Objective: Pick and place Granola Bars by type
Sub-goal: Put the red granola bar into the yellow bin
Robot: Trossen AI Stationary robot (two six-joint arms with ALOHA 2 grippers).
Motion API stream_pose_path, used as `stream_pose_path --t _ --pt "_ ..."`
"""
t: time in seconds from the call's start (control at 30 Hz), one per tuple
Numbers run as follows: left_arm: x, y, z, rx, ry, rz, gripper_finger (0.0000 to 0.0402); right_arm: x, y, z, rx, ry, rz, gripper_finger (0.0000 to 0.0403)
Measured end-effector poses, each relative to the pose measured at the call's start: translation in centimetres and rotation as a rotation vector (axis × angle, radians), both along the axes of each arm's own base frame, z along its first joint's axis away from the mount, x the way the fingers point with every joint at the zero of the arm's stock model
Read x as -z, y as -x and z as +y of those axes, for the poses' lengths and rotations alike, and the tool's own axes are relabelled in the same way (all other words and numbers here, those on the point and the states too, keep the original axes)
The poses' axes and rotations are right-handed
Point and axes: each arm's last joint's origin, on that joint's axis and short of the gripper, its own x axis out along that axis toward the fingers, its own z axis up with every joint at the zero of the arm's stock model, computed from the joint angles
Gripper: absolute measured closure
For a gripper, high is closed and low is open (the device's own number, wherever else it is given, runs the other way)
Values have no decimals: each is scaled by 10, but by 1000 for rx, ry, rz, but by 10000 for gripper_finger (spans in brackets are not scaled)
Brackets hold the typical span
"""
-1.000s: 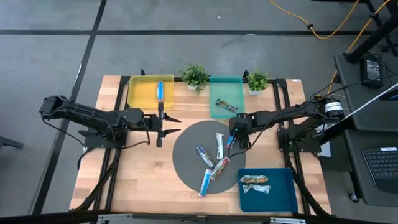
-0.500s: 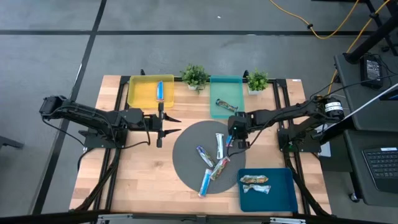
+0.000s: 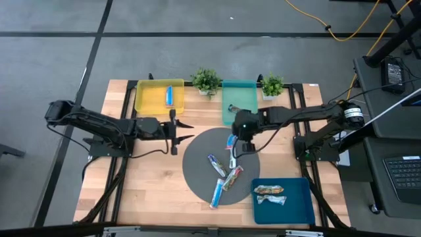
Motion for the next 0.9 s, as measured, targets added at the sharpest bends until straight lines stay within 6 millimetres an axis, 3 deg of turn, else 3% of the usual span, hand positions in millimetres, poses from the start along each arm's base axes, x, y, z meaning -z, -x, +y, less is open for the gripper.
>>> stream_pose_path --t 0.2,0.4,0.9 --pt "10 -10 0 -4 -76 29 258 -14 -15 -1 -135 -11 -173 349" --pt "11 -17 -1 -3 -79 -13 250 -23 -23 -16 -222 -92 -329 349" --pt "-5 -22 -12 64 -203 -192 140 -40 -33 -58 -366 -195 -627 349"
